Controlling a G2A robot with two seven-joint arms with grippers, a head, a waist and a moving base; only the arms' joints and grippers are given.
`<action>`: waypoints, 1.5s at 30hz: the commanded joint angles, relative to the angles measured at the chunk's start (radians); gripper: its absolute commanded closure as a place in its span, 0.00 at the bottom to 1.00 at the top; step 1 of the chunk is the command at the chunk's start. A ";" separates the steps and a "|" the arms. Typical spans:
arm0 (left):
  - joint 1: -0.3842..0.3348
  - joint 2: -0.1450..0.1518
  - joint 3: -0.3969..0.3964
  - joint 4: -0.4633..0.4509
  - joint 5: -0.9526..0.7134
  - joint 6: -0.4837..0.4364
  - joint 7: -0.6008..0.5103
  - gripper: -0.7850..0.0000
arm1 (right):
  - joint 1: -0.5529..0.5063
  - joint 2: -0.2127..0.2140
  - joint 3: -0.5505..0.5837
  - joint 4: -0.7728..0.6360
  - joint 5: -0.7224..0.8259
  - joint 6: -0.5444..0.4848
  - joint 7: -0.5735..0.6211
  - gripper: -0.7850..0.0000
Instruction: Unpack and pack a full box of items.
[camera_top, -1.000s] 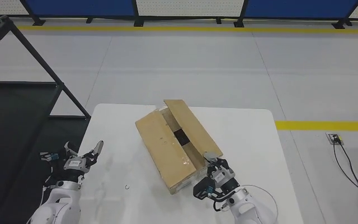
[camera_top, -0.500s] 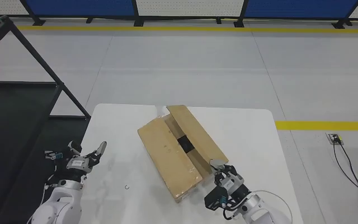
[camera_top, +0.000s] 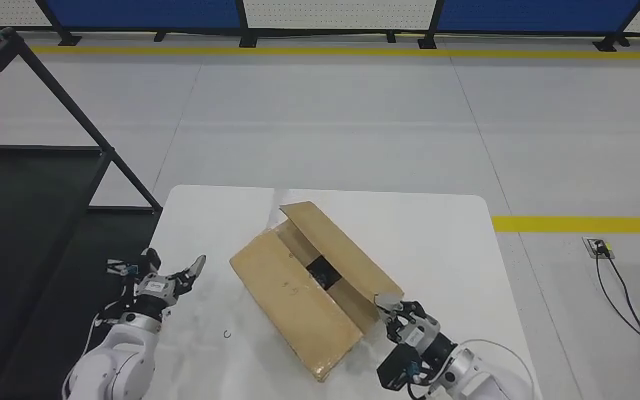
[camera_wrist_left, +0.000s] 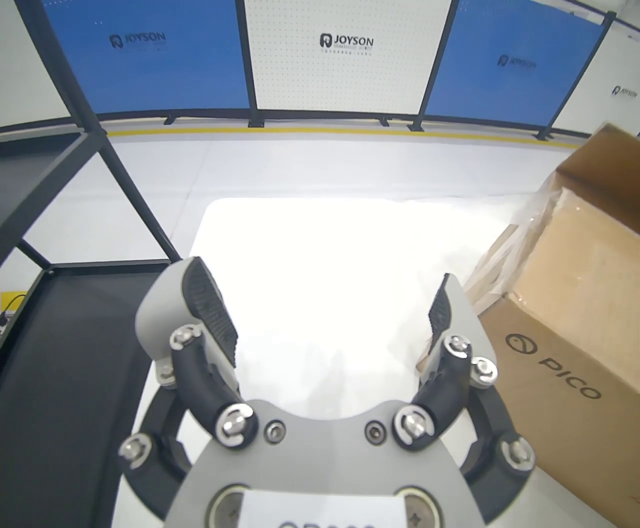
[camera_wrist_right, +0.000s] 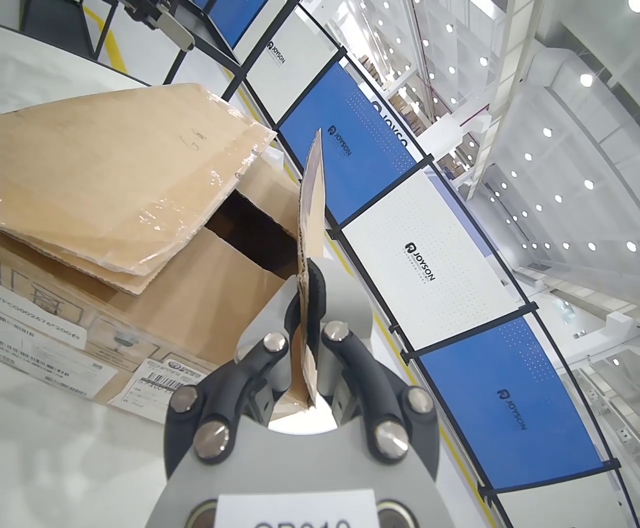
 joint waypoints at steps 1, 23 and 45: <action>-0.026 0.000 0.024 0.028 0.043 0.010 -0.004 0.00 | 0.008 0.000 -0.005 0.004 0.008 -0.002 0.011 0.96; -0.178 -0.001 0.145 0.178 0.148 -0.099 0.033 0.00 | -0.238 0.047 0.170 -0.070 0.080 -0.058 -0.345 0.00; -0.121 0.000 0.196 0.124 0.148 -0.147 0.062 0.00 | -0.329 0.043 0.086 -0.035 0.313 -0.051 -0.155 0.00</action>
